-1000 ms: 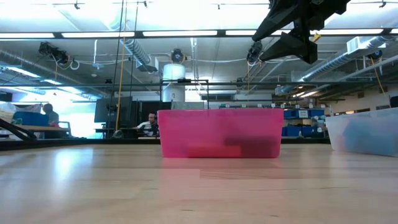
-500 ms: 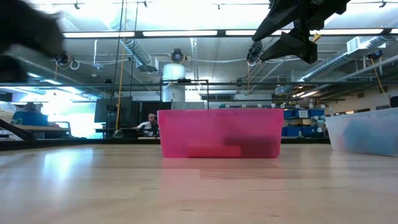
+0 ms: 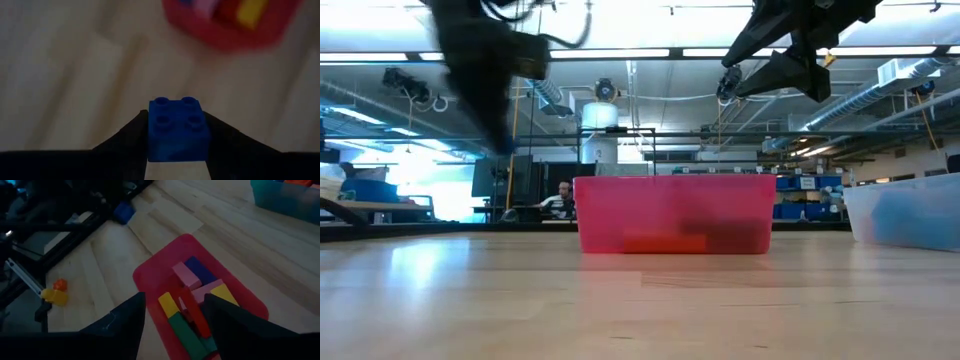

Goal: Sort blocks by size
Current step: Put the blue 4 stud game piece into the blue bin

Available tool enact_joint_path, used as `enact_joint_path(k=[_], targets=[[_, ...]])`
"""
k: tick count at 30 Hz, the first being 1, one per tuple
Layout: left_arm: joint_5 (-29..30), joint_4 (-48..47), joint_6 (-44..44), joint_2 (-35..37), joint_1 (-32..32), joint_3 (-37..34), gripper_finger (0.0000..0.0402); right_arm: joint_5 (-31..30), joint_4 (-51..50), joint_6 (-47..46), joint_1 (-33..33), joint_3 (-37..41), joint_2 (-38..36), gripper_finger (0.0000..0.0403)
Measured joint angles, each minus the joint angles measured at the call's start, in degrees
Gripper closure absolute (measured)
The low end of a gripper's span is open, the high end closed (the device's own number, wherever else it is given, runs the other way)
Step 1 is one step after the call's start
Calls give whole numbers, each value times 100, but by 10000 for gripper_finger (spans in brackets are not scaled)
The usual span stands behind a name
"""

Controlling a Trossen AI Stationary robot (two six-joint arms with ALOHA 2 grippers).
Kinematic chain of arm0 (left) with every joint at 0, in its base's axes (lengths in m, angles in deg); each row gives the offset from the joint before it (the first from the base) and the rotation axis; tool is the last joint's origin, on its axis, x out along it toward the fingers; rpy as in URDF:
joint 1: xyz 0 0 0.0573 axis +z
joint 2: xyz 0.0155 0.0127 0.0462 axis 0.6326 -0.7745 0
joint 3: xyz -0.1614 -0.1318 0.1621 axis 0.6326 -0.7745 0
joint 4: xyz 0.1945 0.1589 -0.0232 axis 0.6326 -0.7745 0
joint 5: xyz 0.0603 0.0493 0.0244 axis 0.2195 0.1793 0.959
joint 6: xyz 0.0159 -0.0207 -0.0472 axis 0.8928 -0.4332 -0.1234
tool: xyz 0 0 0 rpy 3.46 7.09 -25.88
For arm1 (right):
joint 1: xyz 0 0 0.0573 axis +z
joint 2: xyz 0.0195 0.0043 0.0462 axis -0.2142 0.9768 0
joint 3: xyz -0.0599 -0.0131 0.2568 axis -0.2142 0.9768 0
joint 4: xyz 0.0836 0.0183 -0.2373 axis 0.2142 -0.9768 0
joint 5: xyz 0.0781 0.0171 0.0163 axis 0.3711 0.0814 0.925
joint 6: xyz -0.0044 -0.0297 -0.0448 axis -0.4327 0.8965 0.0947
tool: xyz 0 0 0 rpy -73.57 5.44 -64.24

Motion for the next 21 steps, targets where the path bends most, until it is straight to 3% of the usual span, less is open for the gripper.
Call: enact_joint_path(k=[11, 21], targets=[[-299, 1182, 2644, -1045, 2499, 1241, 247, -483, 196, -155, -16, 0, 2, 190], [-370, 1491, 3382, -3013, 3402, 2981, 243, -548, 343, -155, -244, 0, 0, 190]])
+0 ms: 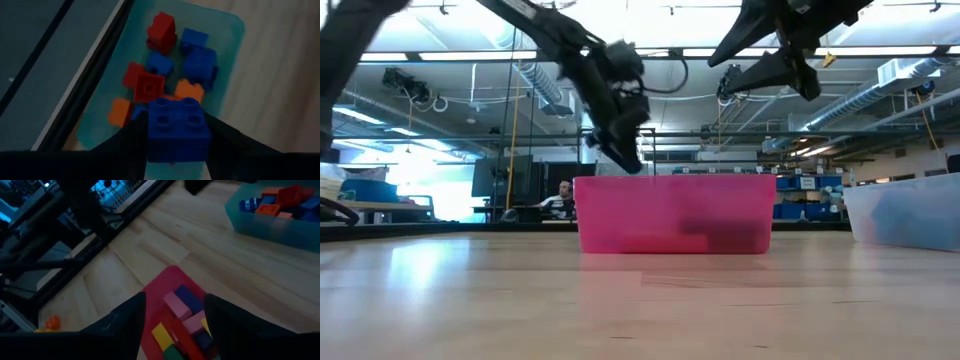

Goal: Sort blocks by size
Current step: Put the blue 4 stud game piece into the blue bin, then put the yellow 1 stud game piece into the transparent bin

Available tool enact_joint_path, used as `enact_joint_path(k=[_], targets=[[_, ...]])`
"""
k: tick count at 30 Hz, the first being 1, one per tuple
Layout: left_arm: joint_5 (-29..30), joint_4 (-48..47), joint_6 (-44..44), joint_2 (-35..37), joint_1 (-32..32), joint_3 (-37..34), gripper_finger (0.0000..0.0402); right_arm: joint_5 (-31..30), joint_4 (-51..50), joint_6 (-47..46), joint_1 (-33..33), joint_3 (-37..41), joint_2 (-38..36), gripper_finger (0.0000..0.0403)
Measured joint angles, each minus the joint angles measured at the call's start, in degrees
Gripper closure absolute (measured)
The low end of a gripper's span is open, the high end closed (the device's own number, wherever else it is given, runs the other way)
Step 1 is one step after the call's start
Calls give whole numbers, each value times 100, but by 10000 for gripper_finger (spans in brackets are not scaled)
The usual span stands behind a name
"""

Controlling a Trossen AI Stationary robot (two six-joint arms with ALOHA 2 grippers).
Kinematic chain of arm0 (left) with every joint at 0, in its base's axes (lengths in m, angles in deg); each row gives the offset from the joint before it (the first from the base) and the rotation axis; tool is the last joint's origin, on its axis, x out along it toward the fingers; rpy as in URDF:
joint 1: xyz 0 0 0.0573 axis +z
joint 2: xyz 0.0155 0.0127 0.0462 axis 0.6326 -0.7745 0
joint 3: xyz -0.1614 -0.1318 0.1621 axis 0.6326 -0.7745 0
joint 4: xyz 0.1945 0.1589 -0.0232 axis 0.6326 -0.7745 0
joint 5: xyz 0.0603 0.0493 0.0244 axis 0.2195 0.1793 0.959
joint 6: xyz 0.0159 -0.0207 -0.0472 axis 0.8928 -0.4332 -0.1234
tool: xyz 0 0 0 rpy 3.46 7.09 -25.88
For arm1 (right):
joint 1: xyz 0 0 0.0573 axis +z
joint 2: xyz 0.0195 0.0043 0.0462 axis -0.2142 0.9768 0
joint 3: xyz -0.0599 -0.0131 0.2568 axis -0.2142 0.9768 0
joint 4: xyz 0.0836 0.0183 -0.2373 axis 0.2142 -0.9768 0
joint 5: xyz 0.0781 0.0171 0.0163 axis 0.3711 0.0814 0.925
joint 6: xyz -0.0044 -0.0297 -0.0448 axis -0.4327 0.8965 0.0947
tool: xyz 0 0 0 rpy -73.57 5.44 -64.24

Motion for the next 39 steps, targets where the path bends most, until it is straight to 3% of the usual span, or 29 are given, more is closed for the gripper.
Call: enact_joint_path(k=[7, 14, 28, 32, 39], targets=[[-15, -60, -75, -926, 188, 734, 232, 0, -24, -146, -65, 0, 2, 190], [-65, -128, -119, -1062, 280, 908, 202, 0, -26, -151, -63, 0, 2, 190], [-78, -576, -128, -1050, 281, 914, 52, 0, -46, -140, -178, 0, 2, 190], [-27, -1391, -452, -1011, 187, 1271, 34, 128, -88, -1, -178, 0, 2, 190], [680, -3262, -1030, -950, -402, 2306, 39, 1084, -691, -96, -109, 0, 2, 190]])
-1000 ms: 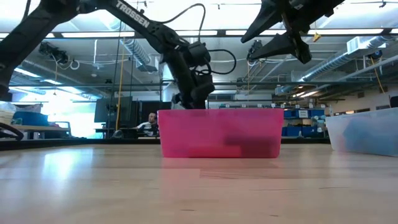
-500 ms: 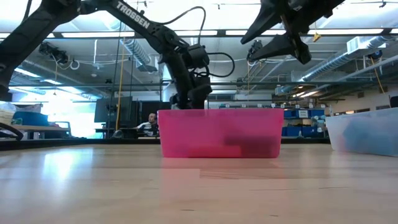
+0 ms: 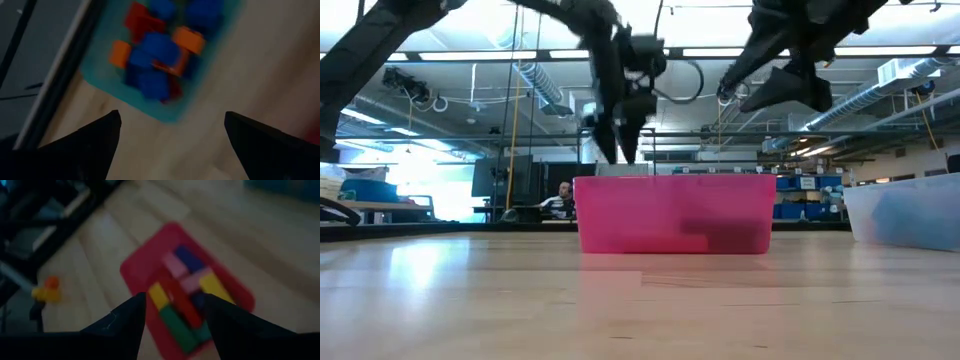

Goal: Sort blocks by size
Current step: Put the yellow 1 stud game piece into the transparent bin

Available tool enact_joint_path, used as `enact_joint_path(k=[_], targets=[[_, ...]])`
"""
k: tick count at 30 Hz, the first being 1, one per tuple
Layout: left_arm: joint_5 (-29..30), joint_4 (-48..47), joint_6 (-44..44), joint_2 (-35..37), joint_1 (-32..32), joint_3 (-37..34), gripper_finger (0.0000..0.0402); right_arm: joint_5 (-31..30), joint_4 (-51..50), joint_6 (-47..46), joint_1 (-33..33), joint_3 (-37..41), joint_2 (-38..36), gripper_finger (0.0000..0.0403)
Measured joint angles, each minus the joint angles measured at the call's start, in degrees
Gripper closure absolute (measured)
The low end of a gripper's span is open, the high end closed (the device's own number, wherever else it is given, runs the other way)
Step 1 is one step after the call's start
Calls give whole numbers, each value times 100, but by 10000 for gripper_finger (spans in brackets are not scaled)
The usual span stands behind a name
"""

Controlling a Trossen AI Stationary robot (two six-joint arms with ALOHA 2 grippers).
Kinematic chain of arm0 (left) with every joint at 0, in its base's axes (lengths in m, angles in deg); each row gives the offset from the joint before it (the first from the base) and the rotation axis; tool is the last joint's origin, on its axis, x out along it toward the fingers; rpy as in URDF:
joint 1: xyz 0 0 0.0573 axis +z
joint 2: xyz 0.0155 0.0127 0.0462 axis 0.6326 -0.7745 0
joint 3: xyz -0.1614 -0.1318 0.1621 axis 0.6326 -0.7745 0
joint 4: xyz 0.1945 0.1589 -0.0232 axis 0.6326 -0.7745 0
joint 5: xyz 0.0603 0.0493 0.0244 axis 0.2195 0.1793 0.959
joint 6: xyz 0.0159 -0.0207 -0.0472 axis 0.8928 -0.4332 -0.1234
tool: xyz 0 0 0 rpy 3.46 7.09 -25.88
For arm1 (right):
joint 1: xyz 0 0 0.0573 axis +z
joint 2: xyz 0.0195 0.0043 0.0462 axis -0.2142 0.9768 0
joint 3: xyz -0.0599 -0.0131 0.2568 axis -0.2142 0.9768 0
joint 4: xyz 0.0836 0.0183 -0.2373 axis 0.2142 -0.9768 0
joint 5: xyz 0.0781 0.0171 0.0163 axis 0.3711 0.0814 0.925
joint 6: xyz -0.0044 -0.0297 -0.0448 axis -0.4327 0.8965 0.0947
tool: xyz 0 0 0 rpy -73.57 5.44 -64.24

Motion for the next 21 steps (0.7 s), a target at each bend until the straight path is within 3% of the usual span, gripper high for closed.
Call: enact_joint_path(k=[5, 11, 15, 21], targets=[[88, -722, -495, 336, -645, 159, 41, 304, -144, -38, 321, 0, 0, 190], [935, -1926, -1830, 806, -1569, 159, 41, 320, -176, -76, 1017, 0, 0, 190], [935, -2531, -2917, 961, -2282, 144, 41, 317, -209, -276, 1534, 1, 0, 190], [563, -2467, -4410, 1050, -3518, -150, 41, -109, -205, -427, 2235, 0, 0, 190]])
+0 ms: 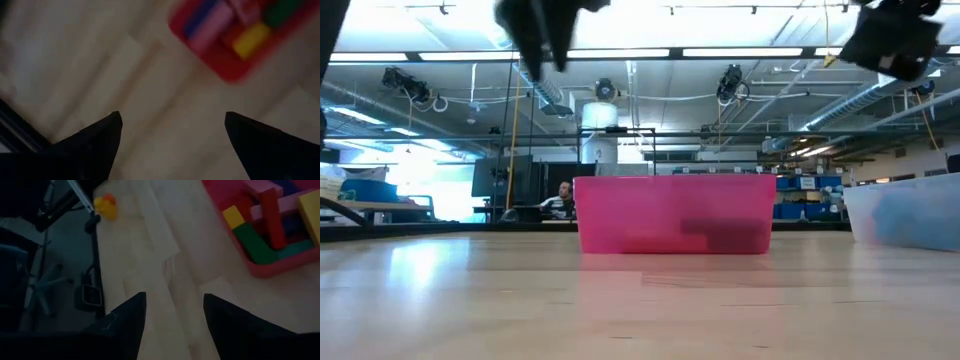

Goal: Sort blocks by size
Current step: Put the yellow 1 stud game piece into the transparent bin

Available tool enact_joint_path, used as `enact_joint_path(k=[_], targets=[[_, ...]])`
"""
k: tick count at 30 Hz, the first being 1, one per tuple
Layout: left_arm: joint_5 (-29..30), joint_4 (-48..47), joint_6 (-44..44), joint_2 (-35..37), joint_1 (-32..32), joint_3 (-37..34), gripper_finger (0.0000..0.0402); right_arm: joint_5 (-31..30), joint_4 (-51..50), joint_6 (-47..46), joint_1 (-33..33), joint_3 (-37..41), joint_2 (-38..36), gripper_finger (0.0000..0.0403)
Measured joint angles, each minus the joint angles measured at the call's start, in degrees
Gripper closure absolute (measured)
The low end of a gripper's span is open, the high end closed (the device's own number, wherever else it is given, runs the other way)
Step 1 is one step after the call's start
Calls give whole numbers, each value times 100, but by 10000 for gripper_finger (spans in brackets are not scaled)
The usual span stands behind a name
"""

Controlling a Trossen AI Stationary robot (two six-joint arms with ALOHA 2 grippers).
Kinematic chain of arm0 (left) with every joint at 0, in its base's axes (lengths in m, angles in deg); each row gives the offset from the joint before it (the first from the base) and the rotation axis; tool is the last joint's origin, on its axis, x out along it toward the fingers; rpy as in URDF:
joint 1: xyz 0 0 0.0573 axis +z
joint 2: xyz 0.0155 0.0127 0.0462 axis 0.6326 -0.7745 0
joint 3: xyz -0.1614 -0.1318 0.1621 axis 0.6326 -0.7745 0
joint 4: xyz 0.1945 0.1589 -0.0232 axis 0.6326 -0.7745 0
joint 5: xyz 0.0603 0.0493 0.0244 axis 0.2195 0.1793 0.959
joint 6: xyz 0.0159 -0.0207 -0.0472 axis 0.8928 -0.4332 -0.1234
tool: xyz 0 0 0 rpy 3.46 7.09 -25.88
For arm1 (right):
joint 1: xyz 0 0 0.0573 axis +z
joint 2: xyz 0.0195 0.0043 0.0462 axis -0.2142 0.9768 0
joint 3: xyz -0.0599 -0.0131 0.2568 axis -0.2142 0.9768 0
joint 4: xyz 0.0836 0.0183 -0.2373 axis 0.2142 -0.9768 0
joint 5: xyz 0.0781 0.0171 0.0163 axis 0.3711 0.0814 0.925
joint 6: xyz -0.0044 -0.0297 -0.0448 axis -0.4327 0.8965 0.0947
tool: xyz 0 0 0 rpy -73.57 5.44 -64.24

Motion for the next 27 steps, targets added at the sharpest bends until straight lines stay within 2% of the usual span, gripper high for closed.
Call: enact_joint_path(k=[4, 6, 11, 18, 23, 27], targets=[[-146, 35, -1104, -1, -832, -413, 42, -214, 3, -33, 272, 0, 0, 190], [-396, 75, -1562, -1, -1175, -642, 42, -219, 14, -33, 344, 0, 0, 190], [-1113, 922, -2274, -1, -1819, -1196, 42, -221, 35, -24, 395, 0, 0, 190], [-1966, 1877, -3299, -27, -2338, -2023, 42, -223, 37, -24, 405, 0, 0, 190], [-2675, 2722, -3457, -27, -2503, -2574, 42, -223, 109, -17, 424, 0, 0, 190], [-2836, 3296, -3641, -34, -2553, -2873, 42, -223, 224, -17, 424, 0, 0, 190]])
